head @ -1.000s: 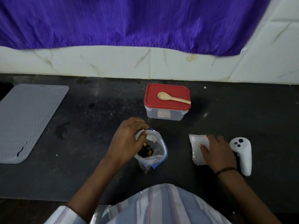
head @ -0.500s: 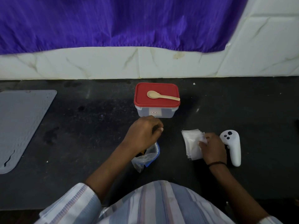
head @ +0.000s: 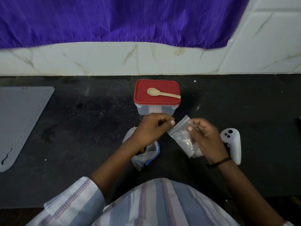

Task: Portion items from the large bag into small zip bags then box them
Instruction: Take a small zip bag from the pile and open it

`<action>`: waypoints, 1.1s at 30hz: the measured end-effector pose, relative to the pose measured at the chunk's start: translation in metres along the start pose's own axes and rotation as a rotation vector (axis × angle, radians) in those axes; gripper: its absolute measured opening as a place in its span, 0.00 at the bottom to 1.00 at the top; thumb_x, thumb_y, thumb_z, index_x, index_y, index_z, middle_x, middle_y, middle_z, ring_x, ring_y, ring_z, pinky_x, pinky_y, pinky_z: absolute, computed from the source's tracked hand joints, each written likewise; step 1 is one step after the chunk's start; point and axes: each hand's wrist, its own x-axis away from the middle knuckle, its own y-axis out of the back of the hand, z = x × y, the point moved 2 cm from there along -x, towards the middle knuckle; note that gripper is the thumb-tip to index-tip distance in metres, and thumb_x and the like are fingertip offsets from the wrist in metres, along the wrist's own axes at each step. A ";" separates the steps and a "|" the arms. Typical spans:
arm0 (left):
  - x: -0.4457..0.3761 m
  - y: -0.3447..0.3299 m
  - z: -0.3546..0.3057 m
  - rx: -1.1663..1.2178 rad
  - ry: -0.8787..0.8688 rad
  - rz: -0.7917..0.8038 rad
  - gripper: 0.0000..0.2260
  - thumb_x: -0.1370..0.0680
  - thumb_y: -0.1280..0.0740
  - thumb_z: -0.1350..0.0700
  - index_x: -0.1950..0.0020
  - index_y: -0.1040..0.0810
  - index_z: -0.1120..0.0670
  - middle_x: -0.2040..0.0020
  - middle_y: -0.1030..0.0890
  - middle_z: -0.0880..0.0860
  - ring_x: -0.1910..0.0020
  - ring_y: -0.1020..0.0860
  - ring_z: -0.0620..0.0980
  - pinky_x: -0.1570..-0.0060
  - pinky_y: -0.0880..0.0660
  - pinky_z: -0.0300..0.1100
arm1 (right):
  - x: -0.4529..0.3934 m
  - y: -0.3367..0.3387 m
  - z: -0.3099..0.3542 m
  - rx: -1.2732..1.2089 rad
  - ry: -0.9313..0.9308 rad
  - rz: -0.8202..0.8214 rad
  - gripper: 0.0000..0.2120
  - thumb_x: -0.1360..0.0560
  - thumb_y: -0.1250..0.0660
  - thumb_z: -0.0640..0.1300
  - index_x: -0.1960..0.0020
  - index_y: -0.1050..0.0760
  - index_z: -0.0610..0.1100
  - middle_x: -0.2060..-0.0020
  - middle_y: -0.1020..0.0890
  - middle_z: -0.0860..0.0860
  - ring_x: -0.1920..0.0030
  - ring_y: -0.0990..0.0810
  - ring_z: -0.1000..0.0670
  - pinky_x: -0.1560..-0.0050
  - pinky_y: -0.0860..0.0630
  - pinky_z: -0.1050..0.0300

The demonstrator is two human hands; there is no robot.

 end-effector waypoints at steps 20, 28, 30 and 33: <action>0.027 0.020 -0.016 0.167 0.272 -0.079 0.04 0.23 0.31 0.63 0.54 0.17 0.62 0.64 0.16 0.57 0.67 0.17 0.48 0.64 0.19 0.40 | 0.000 -0.056 0.026 0.148 0.008 0.059 0.06 0.25 0.31 0.43 0.53 0.28 0.46 0.63 0.18 0.49 0.65 0.18 0.52 0.61 0.22 0.55; 0.038 0.032 -0.024 -0.592 0.186 -0.400 0.09 0.27 0.34 0.52 0.63 0.22 0.55 0.68 0.21 0.50 0.69 0.21 0.51 0.67 0.25 0.43 | 0.006 -0.078 0.050 0.751 0.513 0.001 0.06 0.27 0.41 0.36 0.54 0.33 0.45 0.65 0.29 0.52 0.69 0.30 0.53 0.73 0.30 0.56; 0.038 0.037 -0.031 -0.667 0.215 -0.385 0.12 0.27 0.36 0.51 0.65 0.27 0.57 0.69 0.23 0.51 0.69 0.22 0.54 0.70 0.30 0.42 | 0.004 -0.081 0.051 0.843 0.531 0.027 0.07 0.28 0.39 0.33 0.57 0.29 0.44 0.62 0.26 0.49 0.69 0.26 0.49 0.74 0.27 0.52; 0.043 0.040 -0.046 -0.766 0.251 -0.357 0.14 0.27 0.42 0.46 0.64 0.33 0.55 0.67 0.27 0.52 0.65 0.22 0.56 0.69 0.34 0.41 | 0.003 -0.083 0.056 1.006 0.415 0.129 0.06 0.28 0.34 0.34 0.56 0.21 0.43 0.58 0.22 0.46 0.65 0.20 0.43 0.68 0.21 0.49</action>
